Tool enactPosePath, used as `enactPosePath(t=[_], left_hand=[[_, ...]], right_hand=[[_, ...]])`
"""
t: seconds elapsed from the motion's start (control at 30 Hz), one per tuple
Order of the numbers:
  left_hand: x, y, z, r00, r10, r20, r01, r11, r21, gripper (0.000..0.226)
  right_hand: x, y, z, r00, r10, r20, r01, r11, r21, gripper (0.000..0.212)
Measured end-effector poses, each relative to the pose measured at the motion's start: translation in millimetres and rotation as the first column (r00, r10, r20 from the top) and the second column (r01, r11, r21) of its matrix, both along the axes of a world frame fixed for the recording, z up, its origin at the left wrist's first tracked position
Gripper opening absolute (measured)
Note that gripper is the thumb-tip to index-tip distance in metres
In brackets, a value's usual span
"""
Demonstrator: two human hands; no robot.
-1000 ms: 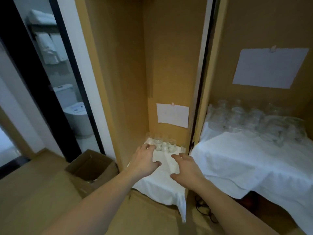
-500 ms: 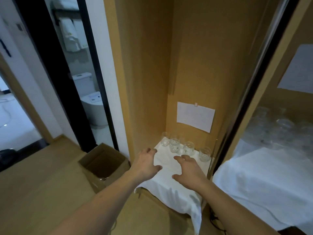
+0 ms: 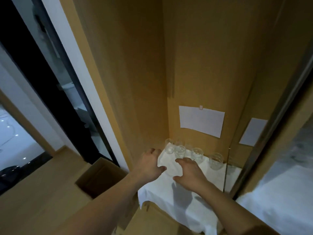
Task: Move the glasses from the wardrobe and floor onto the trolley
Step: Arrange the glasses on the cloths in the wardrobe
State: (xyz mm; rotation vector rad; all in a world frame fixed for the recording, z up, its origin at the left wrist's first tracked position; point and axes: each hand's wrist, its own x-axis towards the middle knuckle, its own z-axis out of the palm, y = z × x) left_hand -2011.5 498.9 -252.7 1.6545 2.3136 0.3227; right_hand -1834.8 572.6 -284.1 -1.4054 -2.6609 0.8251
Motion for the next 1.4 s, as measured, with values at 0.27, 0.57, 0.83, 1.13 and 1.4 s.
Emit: enactPosePath(t=[0.27,0.57,0.83,1.13,1.4], left_hand=[[-24,44,-23,0.999,-0.027,0.027,0.029,0.996,-0.080,0.072],[-60,124,-59,0.990,-0.072,0.119,0.085,0.990,-0.109,0.073],[-112,199,-82,0.966,-0.106,0.236,0.138,0.982,-0.125,0.076],[-137,245,-127,0.949,-0.089,0.303,0.148,0.973,-0.177,0.074],[-138,273,-163,0.940,0.032,0.340,0.061,0.964,-0.260,0.071]], right_hand=[[-22,37,-26,1.000,-0.011,0.017,0.012,0.995,-0.095,0.075],[-45,85,-51,0.988,-0.146,0.055,0.154,0.974,-0.166,0.069],[-83,135,-70,0.956,-0.273,0.111,0.291,0.936,-0.198,0.075],[-110,163,-110,0.920,-0.349,0.181,0.388,0.881,-0.270,0.076],[-115,185,-155,0.889,-0.401,0.219,0.456,0.808,-0.373,0.077]])
